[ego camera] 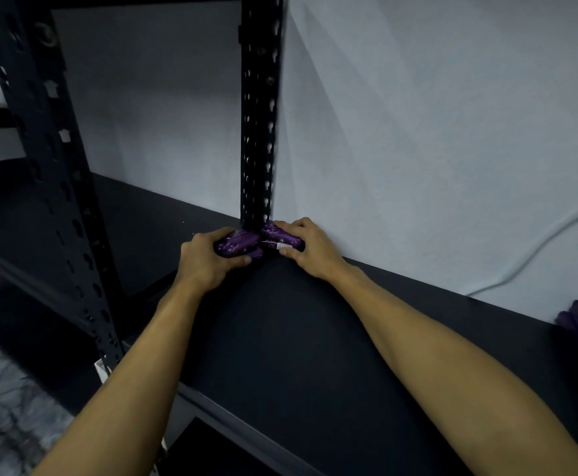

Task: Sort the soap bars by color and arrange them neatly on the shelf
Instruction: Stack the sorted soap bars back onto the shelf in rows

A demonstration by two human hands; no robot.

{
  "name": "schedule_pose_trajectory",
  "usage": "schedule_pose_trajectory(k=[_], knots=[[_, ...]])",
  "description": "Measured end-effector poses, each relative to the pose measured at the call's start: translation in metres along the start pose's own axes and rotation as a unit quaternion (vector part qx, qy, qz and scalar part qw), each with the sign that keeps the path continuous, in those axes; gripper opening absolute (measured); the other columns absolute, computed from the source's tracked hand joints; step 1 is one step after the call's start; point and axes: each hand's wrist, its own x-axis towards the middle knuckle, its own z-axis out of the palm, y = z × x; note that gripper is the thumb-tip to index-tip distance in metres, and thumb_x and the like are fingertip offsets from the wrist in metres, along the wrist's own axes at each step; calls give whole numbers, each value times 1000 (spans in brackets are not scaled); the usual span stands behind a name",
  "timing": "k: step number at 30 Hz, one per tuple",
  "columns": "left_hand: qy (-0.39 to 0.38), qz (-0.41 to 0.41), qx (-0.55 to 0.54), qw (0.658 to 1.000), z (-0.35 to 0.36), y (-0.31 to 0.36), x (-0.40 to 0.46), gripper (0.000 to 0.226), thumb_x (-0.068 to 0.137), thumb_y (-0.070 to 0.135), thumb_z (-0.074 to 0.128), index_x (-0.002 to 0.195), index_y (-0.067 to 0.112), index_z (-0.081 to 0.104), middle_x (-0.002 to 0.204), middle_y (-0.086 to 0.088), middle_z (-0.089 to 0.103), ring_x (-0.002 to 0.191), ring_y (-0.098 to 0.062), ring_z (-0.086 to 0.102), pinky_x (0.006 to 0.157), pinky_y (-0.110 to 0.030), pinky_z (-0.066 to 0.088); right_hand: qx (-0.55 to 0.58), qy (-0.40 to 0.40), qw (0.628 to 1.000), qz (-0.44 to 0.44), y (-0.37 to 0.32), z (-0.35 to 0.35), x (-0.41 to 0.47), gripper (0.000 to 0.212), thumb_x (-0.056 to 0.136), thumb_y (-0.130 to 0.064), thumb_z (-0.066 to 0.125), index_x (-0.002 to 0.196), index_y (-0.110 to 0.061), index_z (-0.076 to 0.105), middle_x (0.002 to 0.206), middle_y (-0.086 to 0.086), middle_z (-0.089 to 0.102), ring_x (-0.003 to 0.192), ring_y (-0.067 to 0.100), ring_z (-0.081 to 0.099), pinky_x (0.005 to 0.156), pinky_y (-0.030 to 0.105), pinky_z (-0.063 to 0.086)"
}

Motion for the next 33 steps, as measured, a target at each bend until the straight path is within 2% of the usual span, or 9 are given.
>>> schedule_pose_trajectory(k=[7, 9, 12, 14, 17, 22, 26, 30, 33], knots=[[-25, 13, 2, 1000, -5, 0, -2, 83, 69, 33, 90, 143, 23, 53, 133, -5, 63, 107, -9, 55, 103, -23, 40, -4, 18, 1000, 10, -12, -3, -18, 59, 93, -25, 68, 147, -29, 46, 112, -2, 49, 104, 15, 50, 102, 31, 43], [-36, 23, 2, 999, -5, 1, -3, 88, 67, 34, 90, 145, 26, 50, 137, -5, 61, 116, -13, 57, 107, -25, 38, -18, 33, 999, 20, -18, -5, -35, 58, 95, -25, 66, 148, -29, 44, 114, -2, 48, 108, 15, 46, 104, 33, 42], [-55, 45, 4, 997, -3, 4, -7, 108, 64, 36, 91, 154, 31, 33, 148, -5, 50, 135, -24, 47, 114, -33, 31, -57, 59, 996, 41, -27, -17, -71, 58, 96, -25, 63, 150, -29, 40, 119, 0, 48, 111, 17, 43, 102, 33, 42], [-76, 45, 5, 996, -3, 6, -10, 120, 62, 41, 91, 157, 35, 19, 147, -8, 50, 137, -29, 45, 117, -42, 28, -97, 67, 991, 63, -33, -28, -100, 58, 98, -28, 60, 151, -30, 38, 124, 0, 47, 113, 17, 42, 100, 33, 44], [-101, 48, 12, 994, -1, 10, -18, 130, 54, 52, 90, 157, 38, 13, 138, -7, 59, 136, -30, 47, 121, -48, 25, -139, 67, 983, 103, -44, -52, -146, 57, 100, -32, 56, 153, -30, 34, 129, 0, 45, 118, 18, 40, 100, 35, 45], [-174, 114, 11, 978, 22, 41, -61, 134, 51, 49, 91, 157, 39, 11, 124, -2, 64, 120, -19, 57, 109, -30, 36, -186, 24, 969, 159, -59, -108, -228, 61, 101, -38, 52, 155, -36, 25, 127, -4, 41, 117, 16, 39, 95, 33, 46], [-203, 190, 2, 960, 43, 68, -108, 116, 59, 48, 89, 154, 44, 23, 115, 9, 58, 111, -7, 55, 103, -21, 38, -216, 33, 957, 189, -84, -138, -298, 63, 100, -40, 51, 155, -36, 22, 127, -6, 38, 116, 13, 38, 93, 30, 47], [-205, 244, 13, 948, 63, 89, -151, 92, 63, 52, 86, 145, 40, 46, 119, 19, 58, 102, 8, 54, 90, -2, 37, -253, 52, 944, 207, -112, -151, -360, 63, 99, -44, 50, 155, -37, 21, 125, -6, 36, 113, 12, 38, 85, 26, 49], [-198, 267, 14, 943, 78, 104, -179, 81, 67, 54, 84, 140, 36, 54, 122, 19, 61, 101, 10, 55, 89, -4, 39, -271, 74, 928, 245, -120, -162, -392, 62, 98, -47, 49, 154, -38, 23, 125, -6, 36, 114, 13, 37, 83, 26, 49]])
